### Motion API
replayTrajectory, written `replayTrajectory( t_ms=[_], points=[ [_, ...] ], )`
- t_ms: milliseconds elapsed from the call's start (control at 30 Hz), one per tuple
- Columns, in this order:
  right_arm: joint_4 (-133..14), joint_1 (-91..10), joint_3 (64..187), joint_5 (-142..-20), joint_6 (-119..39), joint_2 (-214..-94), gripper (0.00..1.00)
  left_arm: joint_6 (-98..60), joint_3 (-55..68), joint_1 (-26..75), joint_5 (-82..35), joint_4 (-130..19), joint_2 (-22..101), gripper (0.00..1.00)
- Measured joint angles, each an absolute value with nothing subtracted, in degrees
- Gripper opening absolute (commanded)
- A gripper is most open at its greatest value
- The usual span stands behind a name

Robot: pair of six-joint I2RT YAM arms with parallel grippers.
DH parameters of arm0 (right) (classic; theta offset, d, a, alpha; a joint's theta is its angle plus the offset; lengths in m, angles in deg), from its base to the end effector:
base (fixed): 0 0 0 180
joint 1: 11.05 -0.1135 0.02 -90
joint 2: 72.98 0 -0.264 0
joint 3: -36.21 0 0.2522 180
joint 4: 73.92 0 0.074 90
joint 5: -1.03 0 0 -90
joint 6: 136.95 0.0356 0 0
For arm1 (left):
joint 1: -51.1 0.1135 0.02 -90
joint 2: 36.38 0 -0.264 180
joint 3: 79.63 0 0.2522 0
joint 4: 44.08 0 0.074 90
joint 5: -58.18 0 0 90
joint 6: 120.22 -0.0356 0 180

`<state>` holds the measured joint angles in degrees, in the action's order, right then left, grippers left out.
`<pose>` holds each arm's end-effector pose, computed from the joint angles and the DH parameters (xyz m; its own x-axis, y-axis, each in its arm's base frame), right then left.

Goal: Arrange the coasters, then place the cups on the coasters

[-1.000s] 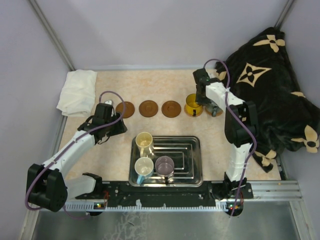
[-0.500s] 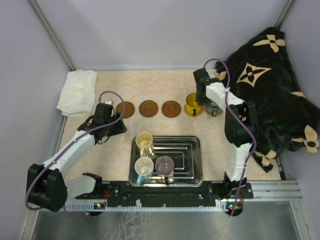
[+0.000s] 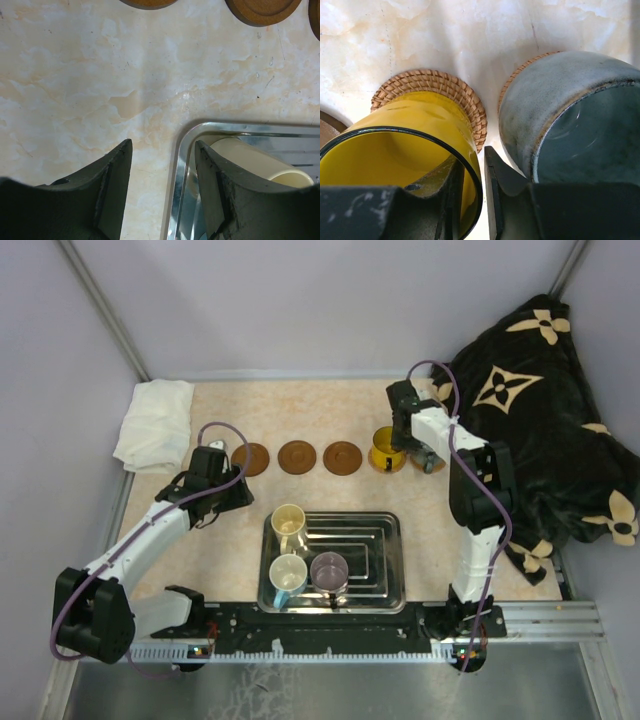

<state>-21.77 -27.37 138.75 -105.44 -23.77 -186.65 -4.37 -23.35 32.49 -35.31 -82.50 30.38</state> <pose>0.4079 0.1089 0.2100 -0.8459 0.1456 -0.5130 0.2022 0.9778 -0.0558 0.2242 -0.0732 0.2277 -0.7651 -0.2016 -0.6116 -0.0589 0.9676 -0.2453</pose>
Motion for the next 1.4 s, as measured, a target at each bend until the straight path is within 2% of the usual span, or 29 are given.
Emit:
replayTrajectory(
  t_ms=[900, 1400],
  points=[
    [-22.40, -27.37, 141.04, -105.57, -25.04, -185.62, 0.25, -4.26, -24.48, 32.49, -35.31, -82.74, 29.66, 0.60],
    [-21.42, -29.42, 141.78, -108.74, -26.44, -175.65, 0.25, -4.31, -24.55, 32.49, -35.28, -82.74, 29.38, 0.60]
  ],
)
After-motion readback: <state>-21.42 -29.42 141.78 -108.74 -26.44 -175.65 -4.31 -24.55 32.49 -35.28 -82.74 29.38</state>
